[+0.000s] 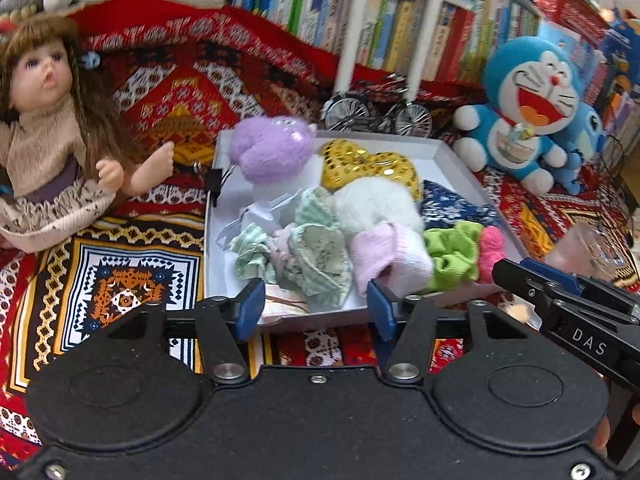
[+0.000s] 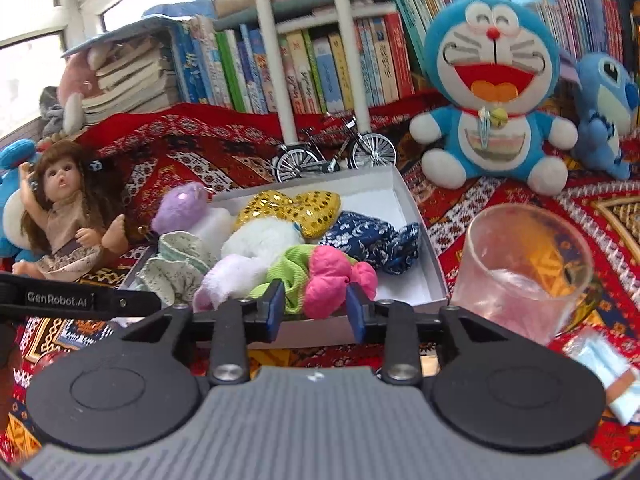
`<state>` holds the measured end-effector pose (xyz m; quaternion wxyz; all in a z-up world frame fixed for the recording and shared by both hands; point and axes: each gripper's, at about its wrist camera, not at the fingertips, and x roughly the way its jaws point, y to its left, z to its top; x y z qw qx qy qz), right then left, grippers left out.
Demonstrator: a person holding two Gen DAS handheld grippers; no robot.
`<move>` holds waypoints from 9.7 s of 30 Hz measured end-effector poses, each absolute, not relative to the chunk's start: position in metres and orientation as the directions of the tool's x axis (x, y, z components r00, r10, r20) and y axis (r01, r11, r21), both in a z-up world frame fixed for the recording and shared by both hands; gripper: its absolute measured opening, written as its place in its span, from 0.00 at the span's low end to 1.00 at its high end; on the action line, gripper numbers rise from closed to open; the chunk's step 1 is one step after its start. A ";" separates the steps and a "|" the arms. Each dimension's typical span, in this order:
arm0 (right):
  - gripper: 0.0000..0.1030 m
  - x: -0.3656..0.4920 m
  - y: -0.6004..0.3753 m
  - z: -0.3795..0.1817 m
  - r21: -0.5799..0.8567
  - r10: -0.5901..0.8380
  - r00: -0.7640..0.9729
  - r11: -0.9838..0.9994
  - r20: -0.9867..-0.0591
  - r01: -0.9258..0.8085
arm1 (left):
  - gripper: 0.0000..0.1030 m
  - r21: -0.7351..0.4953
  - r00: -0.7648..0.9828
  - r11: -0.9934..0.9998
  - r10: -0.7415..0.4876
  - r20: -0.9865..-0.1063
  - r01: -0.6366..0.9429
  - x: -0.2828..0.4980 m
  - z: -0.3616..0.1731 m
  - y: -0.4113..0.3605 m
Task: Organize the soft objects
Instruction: 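Move the left gripper toward the cream block while the right moves toward the blue wrapped packet, then grasp the cream block with the left gripper while the right gripper grasps the blue wrapped packet, then carry the cream block with the left gripper while the right carries the blue packet into the white box, then open both grippers to release the block and packet into the box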
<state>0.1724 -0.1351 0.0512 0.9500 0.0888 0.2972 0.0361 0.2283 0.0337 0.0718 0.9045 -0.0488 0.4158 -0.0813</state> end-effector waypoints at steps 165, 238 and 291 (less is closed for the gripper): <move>0.45 0.038 -0.230 0.012 0.109 0.013 0.850 0.993 -0.526 0.052 | 0.25 -0.003 0.715 0.935 -0.274 -0.644 0.355 0.113 0.017 -0.128; 0.44 0.151 -0.148 0.078 0.179 0.149 0.859 0.982 -0.489 -0.069 | 0.25 -0.080 0.779 0.992 -0.129 -0.613 0.101 0.216 0.081 0.013; 0.96 0.113 -0.136 0.083 0.098 0.109 0.915 0.992 -0.387 -0.076 | 0.85 -0.003 0.852 0.996 -0.080 -0.518 0.092 0.143 0.101 0.000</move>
